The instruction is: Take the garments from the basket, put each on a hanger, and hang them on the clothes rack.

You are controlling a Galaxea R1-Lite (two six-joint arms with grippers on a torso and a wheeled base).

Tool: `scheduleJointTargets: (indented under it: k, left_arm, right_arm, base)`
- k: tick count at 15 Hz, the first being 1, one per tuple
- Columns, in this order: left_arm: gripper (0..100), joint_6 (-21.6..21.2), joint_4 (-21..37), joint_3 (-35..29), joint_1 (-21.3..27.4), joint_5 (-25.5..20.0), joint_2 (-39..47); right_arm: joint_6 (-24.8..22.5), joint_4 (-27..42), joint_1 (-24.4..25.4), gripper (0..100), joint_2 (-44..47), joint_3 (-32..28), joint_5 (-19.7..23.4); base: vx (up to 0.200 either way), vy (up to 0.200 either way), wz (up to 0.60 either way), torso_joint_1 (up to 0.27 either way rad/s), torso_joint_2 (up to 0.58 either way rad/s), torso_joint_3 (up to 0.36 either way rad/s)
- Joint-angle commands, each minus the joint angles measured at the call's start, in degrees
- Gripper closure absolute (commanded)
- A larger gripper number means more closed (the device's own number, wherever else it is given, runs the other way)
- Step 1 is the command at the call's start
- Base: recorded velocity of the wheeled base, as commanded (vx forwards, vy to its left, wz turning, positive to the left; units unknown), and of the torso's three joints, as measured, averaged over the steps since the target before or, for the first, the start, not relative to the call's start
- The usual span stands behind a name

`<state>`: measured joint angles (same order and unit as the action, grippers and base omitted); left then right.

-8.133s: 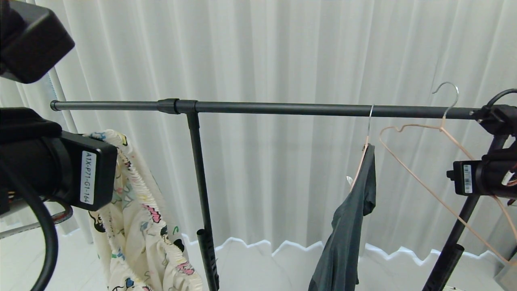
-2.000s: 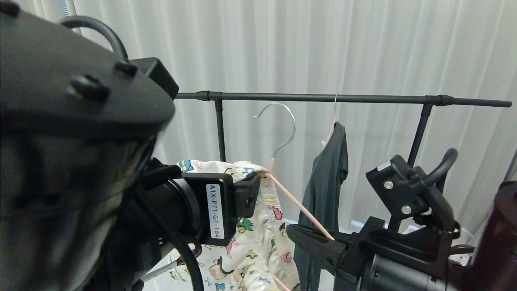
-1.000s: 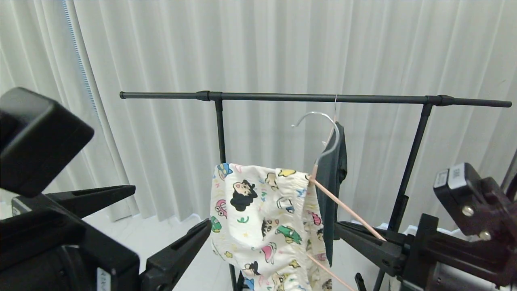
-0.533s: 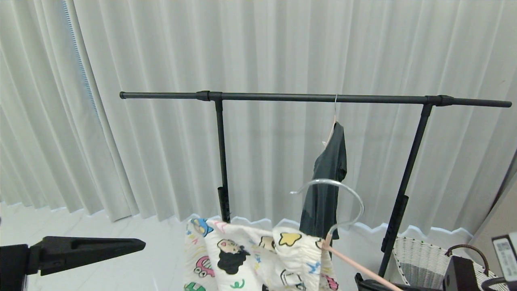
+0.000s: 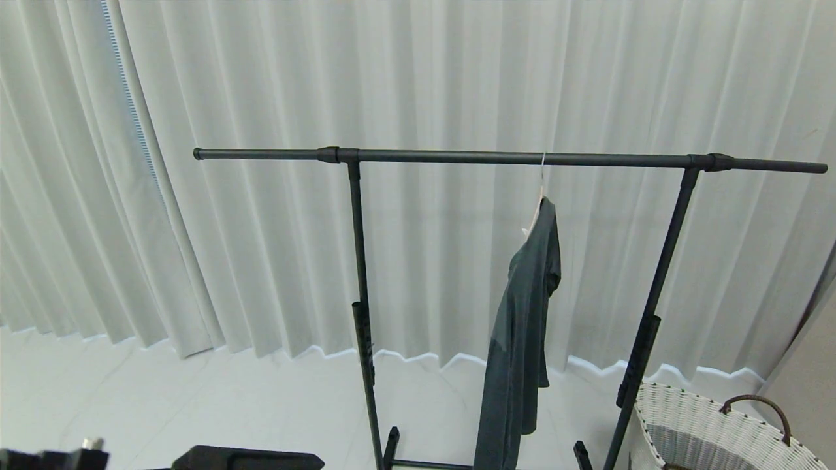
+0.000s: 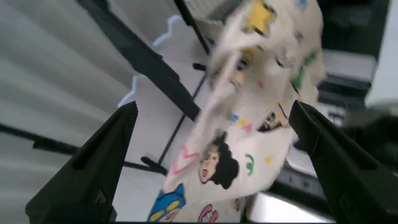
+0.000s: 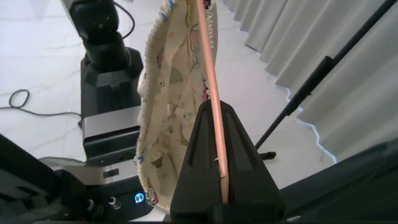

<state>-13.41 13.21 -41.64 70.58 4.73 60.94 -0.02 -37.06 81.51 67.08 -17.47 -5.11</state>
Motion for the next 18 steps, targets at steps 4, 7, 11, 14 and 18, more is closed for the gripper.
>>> scheduleJointTargets:
  k: [4, 7, 11, 14, 18]
  left_arm:
    - [0, -0.5, -1.2, 0.9, 0.0, -1.3, 6.3]
    - [0, -0.5, -2.3, 1.0, -0.1, -1.3, 8.1]
    - [0, -0.5, -2.3, 1.4, -0.2, -2.1, 8.4]
    - [100, -0.5, -2.3, 1.9, -0.2, -2.1, 8.4]
    - [100, -0.5, -2.4, 2.5, -0.2, -2.0, 8.3]
  right_arm:
    - [-0.7, 0.0, 1.6, 100, 1.0, 0.0, 0.0]
    - [-0.9, 0.0, 2.2, 100, 1.6, -0.2, 0.0]
    - [-0.9, -0.1, 2.2, 100, 1.6, -0.4, -0.1]
    - [-0.9, -0.3, 2.2, 100, 1.3, -0.7, -0.3]
    - [-0.9, -0.3, 2.2, 100, 1.2, -1.0, -0.6]
  base:
    - [0.000, 0.000, 0.00, 0.000, 0.00, 0.000]
    - [0.000, 0.000, 0.00, 0.000, 0.00, 0.000]
    - [0.000, 0.000, 0.00, 0.000, 0.00, 0.000]
    - [0.000, 0.000, 0.00, 0.000, 0.00, 0.000]
    - [0.000, 0.000, 0.00, 0.000, 0.00, 0.000]
